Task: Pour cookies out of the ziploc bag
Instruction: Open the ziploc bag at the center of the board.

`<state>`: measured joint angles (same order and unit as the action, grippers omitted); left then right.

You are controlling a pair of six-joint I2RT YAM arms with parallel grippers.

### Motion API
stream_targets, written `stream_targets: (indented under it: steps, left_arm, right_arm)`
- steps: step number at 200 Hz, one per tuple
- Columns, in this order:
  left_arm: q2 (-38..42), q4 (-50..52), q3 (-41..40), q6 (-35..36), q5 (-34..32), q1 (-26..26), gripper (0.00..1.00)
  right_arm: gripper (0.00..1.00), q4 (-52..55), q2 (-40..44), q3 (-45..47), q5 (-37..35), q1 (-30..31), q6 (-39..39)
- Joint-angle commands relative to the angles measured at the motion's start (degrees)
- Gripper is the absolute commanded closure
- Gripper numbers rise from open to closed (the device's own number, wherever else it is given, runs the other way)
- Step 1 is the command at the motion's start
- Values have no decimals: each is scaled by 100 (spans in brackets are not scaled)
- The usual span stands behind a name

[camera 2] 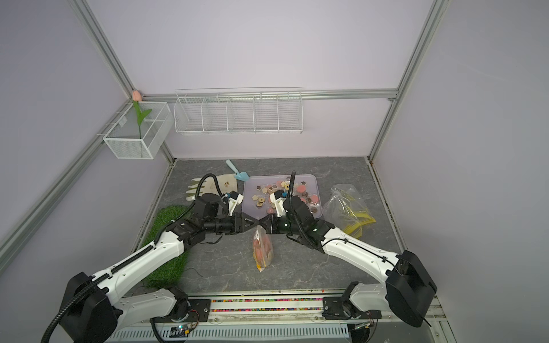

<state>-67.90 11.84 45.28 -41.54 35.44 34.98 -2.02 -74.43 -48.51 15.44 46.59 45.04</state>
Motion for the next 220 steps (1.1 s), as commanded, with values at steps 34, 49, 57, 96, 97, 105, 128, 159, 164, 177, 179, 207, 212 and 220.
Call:
stream_targets:
  steps: [34, 49, 57, 96, 97, 105, 128, 159, 164, 177, 179, 207, 212, 220]
  left_arm:
    - [-79, -206, 15, -67, 18, 27, 71]
    - [-60, -123, 14, -10, -13, 26, 76]
    - [-63, -112, 3, -12, -12, 26, 79]
    - [-98, -46, -1, 22, 20, 26, 92]
    - [-95, -48, -1, 18, 18, 26, 92]
    - [-118, -35, 5, 16, 16, 31, 96]
    - [-136, 6, 70, 9, 24, 33, 100]
    - [-68, 303, 249, 55, -188, 26, 100]
    - [-59, 333, 263, 58, -195, 26, 100]
    - [-52, 402, 328, 60, -196, 26, 100]
    - [-56, 417, 336, 65, -200, 26, 100]
    - [-118, 587, 462, 120, -223, 26, 100]
    - [-127, 591, 469, 120, -214, 26, 100]
    - [-140, 592, 481, 126, -206, 26, 100]
  right_arm:
    - [93, -193, 52, 63, -50, 17, 91]
    - [93, -182, 65, 53, -59, 16, 82]
    - [93, -168, 67, 52, -71, 17, 84]
    - [93, -148, 105, 54, -129, 15, 92]
    - [93, -149, 105, 53, -129, 20, 93]
    - [93, -140, 108, 55, -121, 16, 88]
    - [93, -58, 89, 26, -90, 17, 51]
    - [86, 206, 31, -61, -44, 76, -83]
    - [84, 259, 18, -83, -45, 98, -112]
    - [77, 400, 21, -113, -87, 156, -199]
    - [75, 425, 24, -114, -97, 162, -204]
    - [71, 590, 85, -122, -213, 218, -292]
    - [70, 613, 87, -136, -208, 224, -319]
    - [69, 638, 99, -149, -222, 250, -344]
